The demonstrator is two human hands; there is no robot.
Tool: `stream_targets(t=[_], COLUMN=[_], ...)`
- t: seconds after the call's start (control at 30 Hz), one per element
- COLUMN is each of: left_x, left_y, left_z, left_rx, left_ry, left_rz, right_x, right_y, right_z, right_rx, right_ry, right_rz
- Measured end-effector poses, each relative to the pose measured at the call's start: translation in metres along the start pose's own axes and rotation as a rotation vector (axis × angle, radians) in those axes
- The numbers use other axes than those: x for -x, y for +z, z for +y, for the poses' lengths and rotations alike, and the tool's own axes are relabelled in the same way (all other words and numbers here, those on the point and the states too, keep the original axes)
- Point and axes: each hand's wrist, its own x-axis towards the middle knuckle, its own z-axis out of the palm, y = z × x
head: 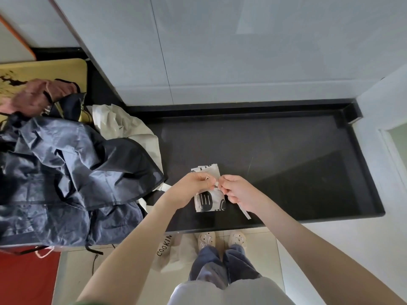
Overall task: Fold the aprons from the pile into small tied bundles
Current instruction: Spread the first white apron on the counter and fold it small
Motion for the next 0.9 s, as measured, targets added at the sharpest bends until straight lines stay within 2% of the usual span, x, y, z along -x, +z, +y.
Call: stream_targets(t=[0.07,0.2,0.27,0.33,0.37,0.4,0.57,0.6,0.73,0.8,0.9], left_x=[-0.002,-0.008,-0.008,-0.006,-0.002,-0.001,-0.005,-0.002,0.001,0.0,0.0], left_y=[0.002,0.009,0.015,0.026,0.028,0.03,0.029,0.031,0.031,0.031,0.031], left_z=[0.003,0.009,0.011,0.008,0.003,-0.001,-0.014,-0.013,-0.024,-0.028,-0.03], left_rx=[-0.122,-0.514,-0.853,-1.248,-1.442,-1.558,-1.732,-1.675,-1.37,-1.344,-1.415], left_ry=[-0.032,0.03,0.109,0.111,0.167,0.194,0.548,0.593,0.674,0.701,0.653], left_rz=[0.067,0.381,0.388,0.314,0.267,0.275,0.424,0.463,0.534,0.604,0.679], right_x=[-0.001,-0.001,-0.003,-0.004,-0.004,-0.004,-0.005,-0.006,-0.006,-0.006,0.0], right_y=[-0.001,0.0,0.001,0.002,0.002,0.003,0.002,0.002,0.007,0.01,0.015], right_z=[0.002,0.006,0.007,0.005,0.004,0.002,-0.001,-0.002,-0.003,0.002,0.003], right_rx=[-0.063,-0.234,-0.269,-0.246,-0.22,-0.197,-0.124,-0.125,-0.054,-0.085,-0.142], right_ry=[0.004,0.001,0.012,0.036,0.052,0.064,0.144,0.151,0.166,0.114,0.071], right_rz=[-0.023,-0.001,0.033,0.057,0.063,0.057,0.054,0.052,0.135,0.155,0.198])
